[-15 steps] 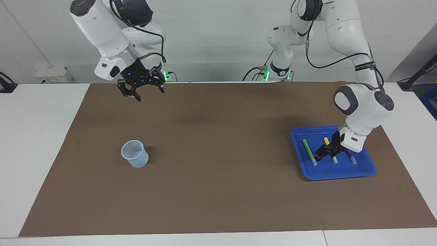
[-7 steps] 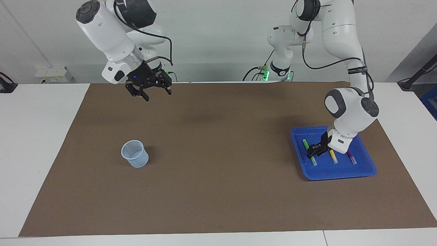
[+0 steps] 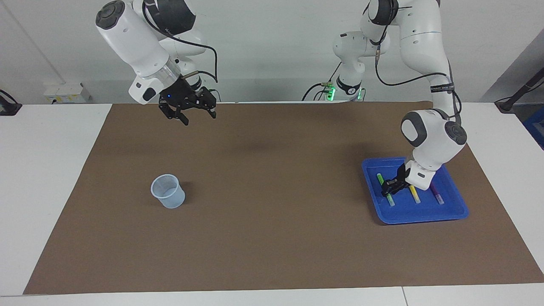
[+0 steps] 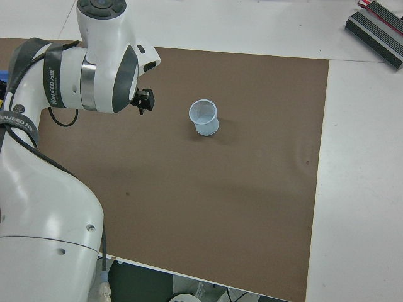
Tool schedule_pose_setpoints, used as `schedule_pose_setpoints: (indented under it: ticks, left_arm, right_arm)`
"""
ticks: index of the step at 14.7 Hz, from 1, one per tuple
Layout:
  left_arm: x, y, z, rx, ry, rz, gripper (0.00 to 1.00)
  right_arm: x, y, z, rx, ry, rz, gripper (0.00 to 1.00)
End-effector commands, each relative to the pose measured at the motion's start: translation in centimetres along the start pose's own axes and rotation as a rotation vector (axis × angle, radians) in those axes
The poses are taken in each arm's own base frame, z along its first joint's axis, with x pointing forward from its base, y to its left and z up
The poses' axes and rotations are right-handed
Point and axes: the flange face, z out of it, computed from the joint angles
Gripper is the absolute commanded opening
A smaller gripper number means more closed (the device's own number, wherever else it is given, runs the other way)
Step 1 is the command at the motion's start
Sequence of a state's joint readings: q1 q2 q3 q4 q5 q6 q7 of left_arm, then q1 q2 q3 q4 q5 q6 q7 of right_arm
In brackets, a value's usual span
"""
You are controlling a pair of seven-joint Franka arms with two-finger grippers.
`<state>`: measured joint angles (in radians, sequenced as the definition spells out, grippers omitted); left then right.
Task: Transfer and insert pens with both arms
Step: 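Grasp and lift the green pen with the left gripper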
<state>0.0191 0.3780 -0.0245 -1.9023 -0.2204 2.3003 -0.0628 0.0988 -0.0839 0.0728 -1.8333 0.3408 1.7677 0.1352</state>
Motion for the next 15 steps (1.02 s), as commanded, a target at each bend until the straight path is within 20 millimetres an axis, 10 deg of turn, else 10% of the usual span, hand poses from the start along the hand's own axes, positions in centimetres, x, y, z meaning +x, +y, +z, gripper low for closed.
schedule_pose_setpoints:
  ticks: [1, 7, 15]
  left_arm:
    - [-1.1, 0.0, -0.2, 0.006, 0.013, -0.005, 0.28]
    - [-1.1, 0.4, -0.4, 0.006, 0.001, 0.001, 0.00]
    - [1.9, -0.2, -6.7, 0.061, 0.027, 0.058, 0.00]
  right_arm:
    - [-0.1, -0.1, 0.3, 0.029, 0.010, 0.040, 1.00]
    - [-0.2, -1.2, 1.0, 0.051, 0.006, 0.077, 1.00]
    - [-0.2, -2.6, 1.7, 0.129, 0.018, 0.249, 1.00]
